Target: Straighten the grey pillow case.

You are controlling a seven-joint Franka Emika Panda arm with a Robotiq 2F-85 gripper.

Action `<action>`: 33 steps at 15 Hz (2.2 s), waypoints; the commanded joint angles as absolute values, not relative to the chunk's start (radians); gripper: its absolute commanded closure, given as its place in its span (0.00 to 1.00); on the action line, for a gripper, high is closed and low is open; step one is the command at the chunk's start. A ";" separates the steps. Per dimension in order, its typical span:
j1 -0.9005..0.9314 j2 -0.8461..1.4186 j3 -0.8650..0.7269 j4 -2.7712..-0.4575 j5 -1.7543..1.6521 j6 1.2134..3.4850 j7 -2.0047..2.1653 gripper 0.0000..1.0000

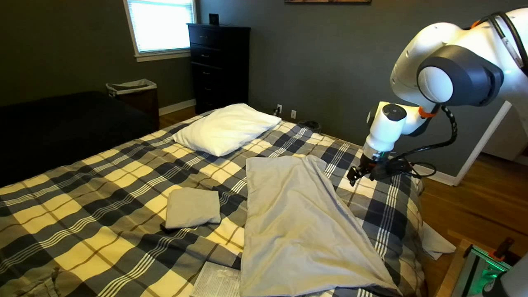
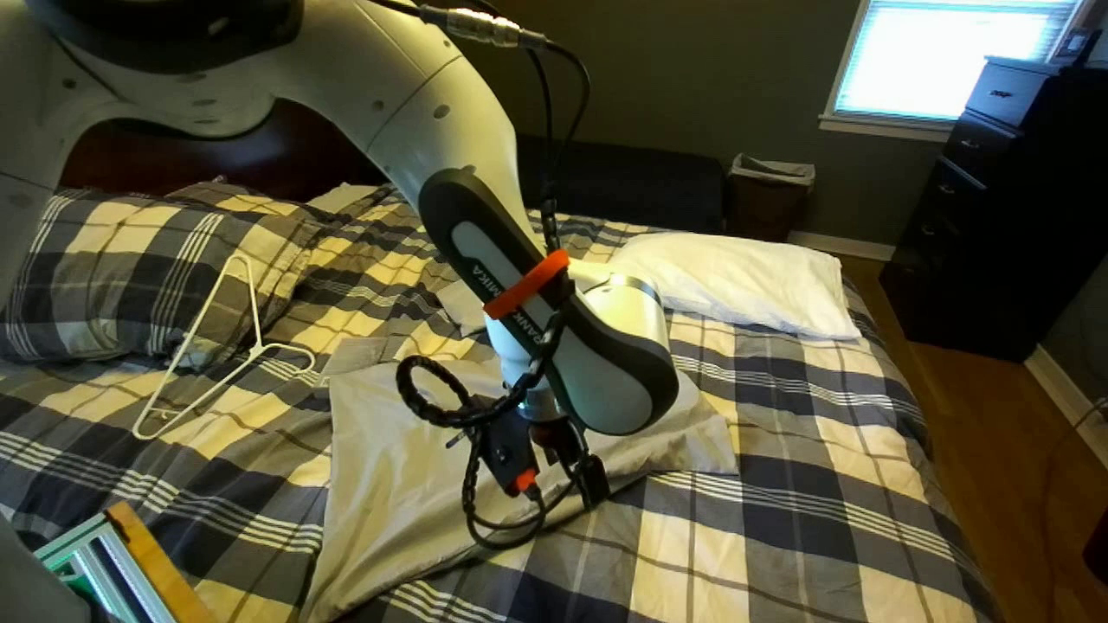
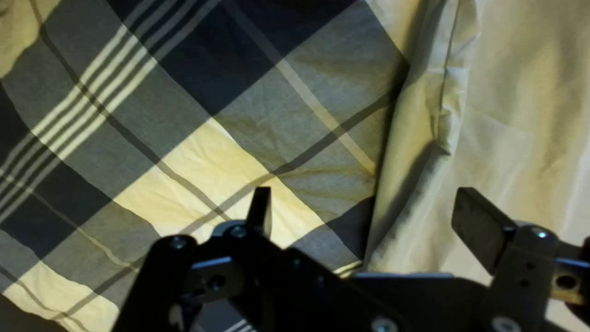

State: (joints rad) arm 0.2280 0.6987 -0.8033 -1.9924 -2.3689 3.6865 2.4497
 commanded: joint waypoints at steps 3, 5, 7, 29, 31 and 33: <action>0.222 0.854 -0.735 -1.800 -2.310 3.771 2.446 0.00; 0.219 0.907 -0.727 -1.746 -2.308 3.819 2.474 0.02; 0.211 0.956 -0.718 -1.707 -2.309 3.854 2.507 0.08; 0.131 1.162 -0.791 -1.558 -2.348 4.005 2.674 1.00; 0.112 1.180 -0.820 -1.568 -2.362 4.030 2.720 1.00; 0.094 1.189 -0.838 -1.575 -2.363 4.041 2.758 0.71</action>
State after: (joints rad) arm 0.1145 1.1539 -0.8086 -1.5767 -2.3464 3.9978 2.6893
